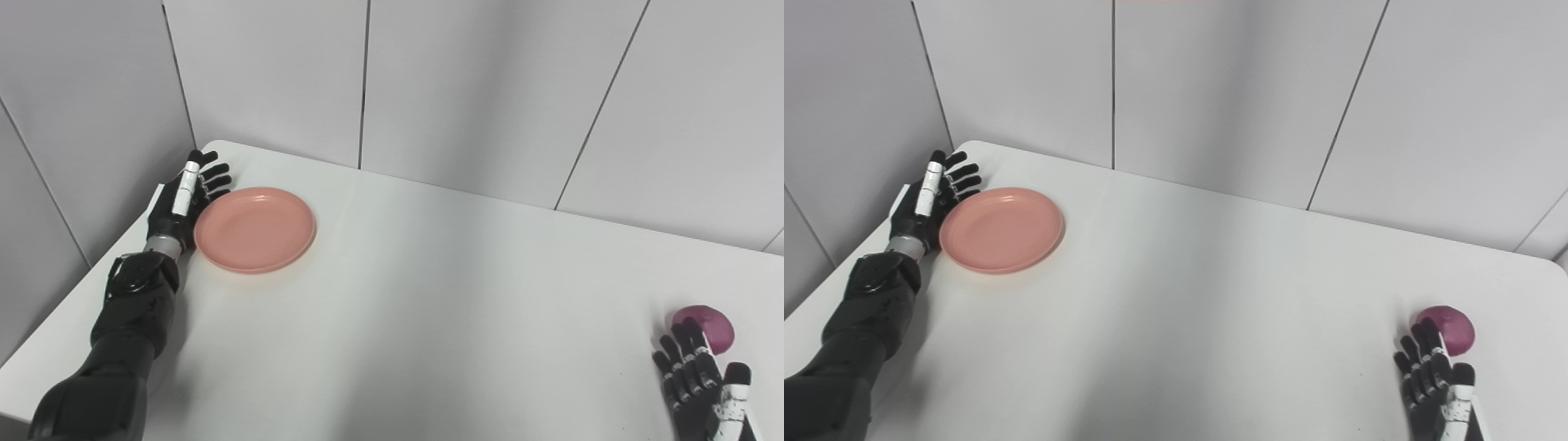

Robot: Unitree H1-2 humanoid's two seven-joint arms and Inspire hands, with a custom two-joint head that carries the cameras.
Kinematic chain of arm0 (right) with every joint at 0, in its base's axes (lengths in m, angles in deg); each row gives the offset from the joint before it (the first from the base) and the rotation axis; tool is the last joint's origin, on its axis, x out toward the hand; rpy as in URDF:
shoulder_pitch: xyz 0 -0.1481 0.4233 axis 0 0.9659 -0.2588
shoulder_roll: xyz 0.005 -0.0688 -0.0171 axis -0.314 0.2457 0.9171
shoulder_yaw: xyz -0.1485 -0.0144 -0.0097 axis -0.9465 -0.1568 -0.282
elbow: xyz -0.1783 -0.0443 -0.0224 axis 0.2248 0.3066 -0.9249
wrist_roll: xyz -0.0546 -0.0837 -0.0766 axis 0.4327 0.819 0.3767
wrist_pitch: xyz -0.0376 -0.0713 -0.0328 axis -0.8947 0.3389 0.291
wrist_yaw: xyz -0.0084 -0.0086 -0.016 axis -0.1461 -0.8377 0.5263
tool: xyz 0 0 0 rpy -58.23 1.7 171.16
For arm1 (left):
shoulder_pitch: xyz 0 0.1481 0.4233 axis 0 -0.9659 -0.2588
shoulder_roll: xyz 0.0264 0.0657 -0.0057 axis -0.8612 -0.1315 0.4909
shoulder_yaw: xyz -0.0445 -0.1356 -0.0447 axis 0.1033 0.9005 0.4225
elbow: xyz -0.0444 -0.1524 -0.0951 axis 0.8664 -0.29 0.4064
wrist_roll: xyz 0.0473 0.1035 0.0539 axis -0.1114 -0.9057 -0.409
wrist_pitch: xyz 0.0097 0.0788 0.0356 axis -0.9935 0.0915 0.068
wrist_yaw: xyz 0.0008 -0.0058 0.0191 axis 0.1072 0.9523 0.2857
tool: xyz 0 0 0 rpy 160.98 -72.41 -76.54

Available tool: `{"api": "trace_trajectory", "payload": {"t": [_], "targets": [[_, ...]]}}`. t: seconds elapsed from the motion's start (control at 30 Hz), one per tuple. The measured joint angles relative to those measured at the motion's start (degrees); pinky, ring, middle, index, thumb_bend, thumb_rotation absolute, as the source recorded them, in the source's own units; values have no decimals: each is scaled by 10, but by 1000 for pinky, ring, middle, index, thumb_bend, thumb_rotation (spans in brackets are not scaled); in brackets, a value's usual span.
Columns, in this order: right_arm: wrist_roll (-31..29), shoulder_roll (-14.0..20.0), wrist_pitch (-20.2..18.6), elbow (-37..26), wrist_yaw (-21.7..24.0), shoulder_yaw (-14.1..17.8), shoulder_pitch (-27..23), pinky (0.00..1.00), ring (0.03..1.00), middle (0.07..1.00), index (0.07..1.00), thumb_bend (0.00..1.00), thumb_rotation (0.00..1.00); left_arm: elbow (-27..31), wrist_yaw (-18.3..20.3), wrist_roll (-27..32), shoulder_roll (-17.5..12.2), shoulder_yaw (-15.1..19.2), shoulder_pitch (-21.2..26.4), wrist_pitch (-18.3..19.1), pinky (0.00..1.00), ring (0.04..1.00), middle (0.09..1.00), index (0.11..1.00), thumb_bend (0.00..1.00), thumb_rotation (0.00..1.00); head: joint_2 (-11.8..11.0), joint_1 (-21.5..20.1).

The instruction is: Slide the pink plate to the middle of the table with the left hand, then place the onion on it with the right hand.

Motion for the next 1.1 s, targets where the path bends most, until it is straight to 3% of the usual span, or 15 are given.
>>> {"api": "trace_trajectory", "payload": {"t": [0.3, 0.4, 0.53, 0.93, 1.1], "targets": [[3, -5, -2, -12, -6, -9, 7, 1000, 1000, 1000, 1000, 776, 1000, 84, 25, 19, 28, -10, -35, 38, 764, 805, 819, 818, 777, 846, 2, -5], [3, -6, -2, -14, -7, -10, 7, 1000, 1000, 1000, 1000, 769, 1000, 119, 20, 16, 35, -16, -46, 63, 775, 810, 835, 823, 834, 841, 3, -5], [3, -7, -2, -15, -7, -10, 8, 1000, 1000, 1000, 1000, 755, 1000, 193, 7, 16, 56, -28, -74, 107, 860, 862, 878, 875, 759, 906, 4, -7], [2, -14, -3, -20, -17, -11, 9, 1000, 1000, 1000, 1000, 735, 1000, 316, 11, 17, 94, -66, -122, 185, 821, 841, 849, 825, 732, 895, 5, -9], [2, -14, -3, -19, -17, -12, 9, 1000, 1000, 1000, 1000, 742, 1000, 360, 7, 20, 130, -71, -140, 206, 816, 831, 835, 819, 744, 889, 4, -11]]}}
